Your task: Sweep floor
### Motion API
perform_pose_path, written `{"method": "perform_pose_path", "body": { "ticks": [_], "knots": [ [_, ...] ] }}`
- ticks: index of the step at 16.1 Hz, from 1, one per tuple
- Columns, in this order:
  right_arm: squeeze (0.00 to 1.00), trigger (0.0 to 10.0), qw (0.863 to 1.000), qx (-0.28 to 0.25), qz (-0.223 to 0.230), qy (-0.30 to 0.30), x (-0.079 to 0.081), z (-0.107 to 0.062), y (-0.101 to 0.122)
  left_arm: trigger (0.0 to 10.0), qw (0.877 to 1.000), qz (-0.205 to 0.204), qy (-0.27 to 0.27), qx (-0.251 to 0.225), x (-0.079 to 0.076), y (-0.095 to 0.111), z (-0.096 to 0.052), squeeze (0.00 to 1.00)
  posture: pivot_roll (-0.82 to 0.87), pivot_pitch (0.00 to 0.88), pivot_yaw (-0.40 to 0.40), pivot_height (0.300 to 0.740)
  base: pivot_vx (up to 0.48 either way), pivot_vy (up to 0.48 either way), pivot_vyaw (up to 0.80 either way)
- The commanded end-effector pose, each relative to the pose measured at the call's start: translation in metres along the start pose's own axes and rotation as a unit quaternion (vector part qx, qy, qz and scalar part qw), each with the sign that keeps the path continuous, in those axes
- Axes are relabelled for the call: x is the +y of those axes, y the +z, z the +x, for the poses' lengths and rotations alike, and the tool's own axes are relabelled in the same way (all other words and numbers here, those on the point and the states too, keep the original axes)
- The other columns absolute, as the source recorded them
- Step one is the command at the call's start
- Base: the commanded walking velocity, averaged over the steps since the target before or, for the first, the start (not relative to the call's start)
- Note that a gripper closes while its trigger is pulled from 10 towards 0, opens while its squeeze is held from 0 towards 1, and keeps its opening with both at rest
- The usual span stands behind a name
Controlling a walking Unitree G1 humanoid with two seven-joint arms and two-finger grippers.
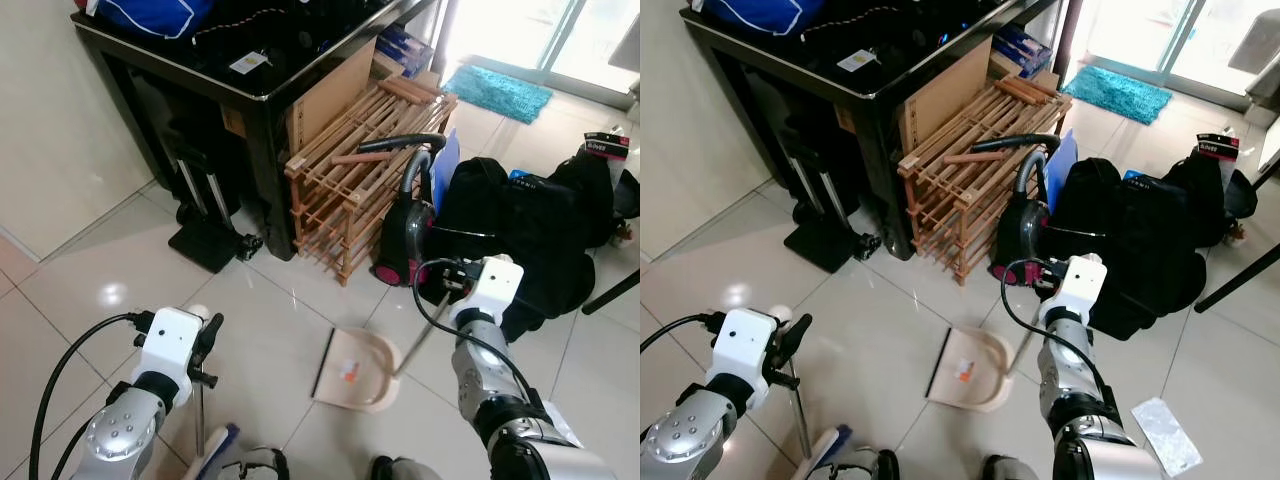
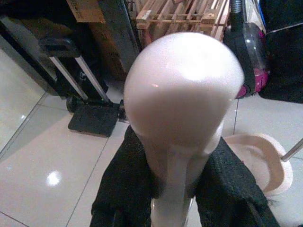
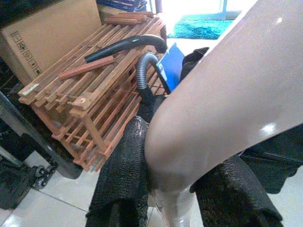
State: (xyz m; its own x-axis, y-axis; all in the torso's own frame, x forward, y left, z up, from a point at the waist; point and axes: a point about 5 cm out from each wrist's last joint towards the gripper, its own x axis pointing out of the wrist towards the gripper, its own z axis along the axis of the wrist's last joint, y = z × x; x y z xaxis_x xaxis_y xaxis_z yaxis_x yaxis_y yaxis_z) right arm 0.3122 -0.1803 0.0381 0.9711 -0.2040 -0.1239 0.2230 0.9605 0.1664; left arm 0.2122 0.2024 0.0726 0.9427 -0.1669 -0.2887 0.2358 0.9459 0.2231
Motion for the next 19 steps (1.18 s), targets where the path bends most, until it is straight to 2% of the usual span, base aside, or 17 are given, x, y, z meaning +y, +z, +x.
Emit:
{"method": "perform_pose_path", "body": {
  "ticks": [1,3,4,5,6,7,8,10,12,13,14,16,19],
  "knots": [
    [0.00,0.0,1.000,-0.016,0.009,0.018,0.011,0.006,0.010,10.0,1.000,0.005,0.014,-0.009,0.005,0.001,0.002,0.00,0.09,0.079,0.003,0.740,0.000,0.000,0.00],
    [0.00,0.0,0.998,-0.056,0.014,0.024,0.016,0.012,0.029,10.0,0.999,0.005,0.023,-0.022,0.010,0.002,0.008,0.00,0.06,0.057,0.004,0.740,0.000,0.000,0.00],
    [0.00,0.0,0.996,-0.083,0.001,0.045,0.019,0.015,0.044,10.0,0.999,0.021,0.017,-0.033,0.011,0.005,0.011,0.00,0.04,0.046,0.010,0.740,0.000,0.000,0.00],
    [0.00,0.0,0.991,-0.113,-0.020,0.072,0.025,0.016,0.061,10.0,0.998,0.029,0.014,-0.052,0.014,0.025,0.034,0.00,0.02,0.036,0.015,0.740,0.000,0.000,0.00],
    [0.00,0.0,0.989,-0.123,-0.030,0.076,0.025,0.016,0.067,10.0,0.998,0.028,0.015,-0.060,0.016,0.036,0.043,0.00,0.02,0.033,0.016,0.740,0.000,0.000,0.00],
    [0.00,0.0,0.984,-0.142,-0.059,0.085,0.026,0.014,0.084,10.0,0.996,0.034,0.014,-0.081,0.018,0.060,0.054,0.00,0.00,0.023,0.021,0.740,0.000,0.000,0.00],
    [0.00,0.0,0.981,-0.156,-0.072,0.085,0.025,0.011,0.100,10.0,0.995,0.042,0.016,-0.091,0.017,0.073,0.057,0.00,-0.01,0.018,0.022,0.740,0.000,0.000,0.00],
    [0.00,0.0,0.980,-0.163,-0.085,0.074,0.020,0.004,0.116,10.0,0.993,0.046,0.003,-0.112,0.011,0.085,0.062,0.00,0.00,0.015,0.018,0.740,0.000,0.000,0.00],
    [0.00,0.0,0.978,-0.168,-0.098,0.074,0.017,-0.004,0.124,10.0,0.990,0.042,-0.006,-0.131,0.006,0.097,0.062,0.00,0.00,0.011,0.018,0.740,0.000,0.000,0.00],
    [0.00,10.0,0.980,-0.149,-0.113,0.067,0.014,-0.007,0.126,10.0,0.990,0.038,-0.009,-0.134,0.006,0.104,0.062,0.00,0.00,0.020,0.015,0.740,0.000,0.000,0.00],
    [0.00,10.0,0.980,-0.127,-0.137,0.062,0.009,-0.013,0.129,10.0,0.990,0.029,-0.014,-0.137,0.004,0.112,0.061,0.00,0.01,0.027,0.015,0.740,0.000,0.000,0.00],
    [0.00,10.0,0.981,-0.094,-0.167,0.037,0.003,-0.019,0.127,10.0,0.991,0.031,-0.022,-0.130,0.001,0.109,0.059,0.00,0.00,0.028,0.016,0.740,0.000,0.000,0.00],
    [0.00,10.0,0.987,-0.071,-0.145,0.005,-0.004,-0.034,0.129,10.0,0.988,0.062,0.007,-0.144,0.003,0.110,0.055,0.00,-0.01,0.037,0.013,0.740,0.000,0.000,-0.42]
  ]
}}
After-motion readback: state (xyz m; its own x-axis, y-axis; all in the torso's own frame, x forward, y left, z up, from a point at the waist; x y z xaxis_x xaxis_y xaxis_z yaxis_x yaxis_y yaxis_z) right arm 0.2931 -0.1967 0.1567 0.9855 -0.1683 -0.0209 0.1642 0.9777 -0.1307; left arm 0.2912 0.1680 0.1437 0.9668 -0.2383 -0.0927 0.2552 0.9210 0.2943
